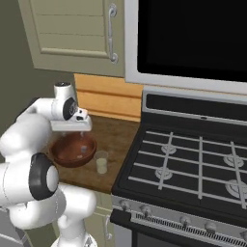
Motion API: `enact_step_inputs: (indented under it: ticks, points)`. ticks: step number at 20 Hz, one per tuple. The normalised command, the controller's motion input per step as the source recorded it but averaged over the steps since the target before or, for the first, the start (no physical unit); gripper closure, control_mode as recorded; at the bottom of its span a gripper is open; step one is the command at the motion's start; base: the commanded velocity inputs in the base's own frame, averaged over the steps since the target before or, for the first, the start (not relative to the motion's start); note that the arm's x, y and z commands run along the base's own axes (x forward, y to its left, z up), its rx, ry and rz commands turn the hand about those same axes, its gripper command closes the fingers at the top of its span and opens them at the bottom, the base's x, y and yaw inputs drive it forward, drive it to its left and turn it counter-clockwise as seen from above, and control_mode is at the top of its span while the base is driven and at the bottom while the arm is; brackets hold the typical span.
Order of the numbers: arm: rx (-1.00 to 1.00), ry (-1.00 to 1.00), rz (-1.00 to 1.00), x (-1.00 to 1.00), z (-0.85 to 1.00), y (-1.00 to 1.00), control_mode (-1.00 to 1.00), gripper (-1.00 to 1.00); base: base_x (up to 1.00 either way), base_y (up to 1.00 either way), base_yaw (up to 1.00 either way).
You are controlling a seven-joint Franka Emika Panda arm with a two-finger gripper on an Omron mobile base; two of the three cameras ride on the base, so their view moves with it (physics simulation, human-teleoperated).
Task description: Grab a lemon wedge from the fridge and one ice cube from the ice bowl, and put them in the glass of lemonade.
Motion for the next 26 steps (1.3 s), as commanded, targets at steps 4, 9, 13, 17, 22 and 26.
enact_step_inputs:
  ticks: [4, 9, 13, 17, 22, 26]
  points:
    - [0.0, 0.0, 0.0, 0.15, -0.76, 0.08, -1.0, -1.0, 0.0, 0.0, 0.0]
    - [0.0, 0.0, 0.05, 0.0, -0.58, 0.14, -1.0, -1.0, 0.0, 0.0, 0.0]
    - [0.0, 0.0, 0.06, 0.0, -0.66, 0.11, -1.0, -1.0, 0.0, 0.0, 0.0]
    - [0.0, 0.0, 0.01, 0.04, -0.52, 0.0, -1.0, -1.0, 0.0, 0.0, 0.0]
    - [0.0, 0.0, 0.0, 0.16, -0.04, 0.0, -1.0, -1.0, 0.0, 0.0, 0.0]
    - [0.0, 0.0, -0.04, 0.49, 0.0, 0.0, -1.0, -1.0, 0.0, 0.0, 0.0]
